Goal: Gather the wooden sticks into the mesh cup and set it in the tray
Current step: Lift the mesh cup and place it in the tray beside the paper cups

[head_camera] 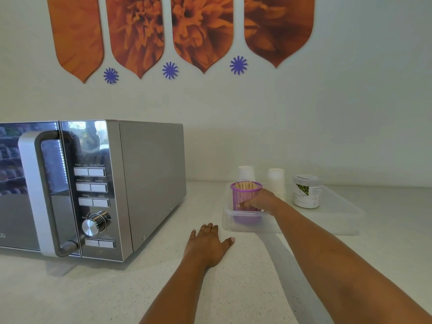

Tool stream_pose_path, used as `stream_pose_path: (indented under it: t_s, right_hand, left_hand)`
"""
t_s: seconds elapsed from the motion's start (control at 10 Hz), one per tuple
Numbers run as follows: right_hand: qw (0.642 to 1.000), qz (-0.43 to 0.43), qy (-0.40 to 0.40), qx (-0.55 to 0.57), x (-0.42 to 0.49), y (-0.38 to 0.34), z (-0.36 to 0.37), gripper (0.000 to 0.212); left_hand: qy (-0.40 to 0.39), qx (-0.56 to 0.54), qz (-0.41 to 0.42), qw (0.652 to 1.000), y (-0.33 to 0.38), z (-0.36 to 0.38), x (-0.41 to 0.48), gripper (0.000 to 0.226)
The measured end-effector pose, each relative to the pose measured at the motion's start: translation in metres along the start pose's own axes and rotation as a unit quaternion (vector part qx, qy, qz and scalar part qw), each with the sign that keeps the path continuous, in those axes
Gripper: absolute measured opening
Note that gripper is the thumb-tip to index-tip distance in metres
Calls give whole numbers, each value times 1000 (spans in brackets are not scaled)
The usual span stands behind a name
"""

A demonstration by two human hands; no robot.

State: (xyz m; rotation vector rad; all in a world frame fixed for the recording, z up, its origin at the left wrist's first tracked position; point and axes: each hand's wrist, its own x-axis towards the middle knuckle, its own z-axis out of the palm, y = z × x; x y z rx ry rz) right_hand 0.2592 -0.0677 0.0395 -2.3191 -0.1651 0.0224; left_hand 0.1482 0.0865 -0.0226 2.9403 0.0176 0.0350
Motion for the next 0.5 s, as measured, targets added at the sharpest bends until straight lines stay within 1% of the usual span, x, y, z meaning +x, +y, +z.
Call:
stream_pose_path:
  t_s: [0.2,0.3,0.4,0.5]
  right_hand:
    - [997,29,-52,-57,0,-5,-6,68]
    - [994,39,-56,-82,-6,-8,-10,68]
    - [996,33,-32,-79,-16,-10,-17,64]
    - [995,38,26,-87,-38,-10,-24,65]
  left_hand:
    - [-3,0,-2,1000,0,0,0,73]
    - [-1,-1,-1,1000,-1,0,0,72]
    - [-2,-10,-1,1000,-1,0,0,72]
    - [13,-11,-4,1000,-1,0,-1,71]
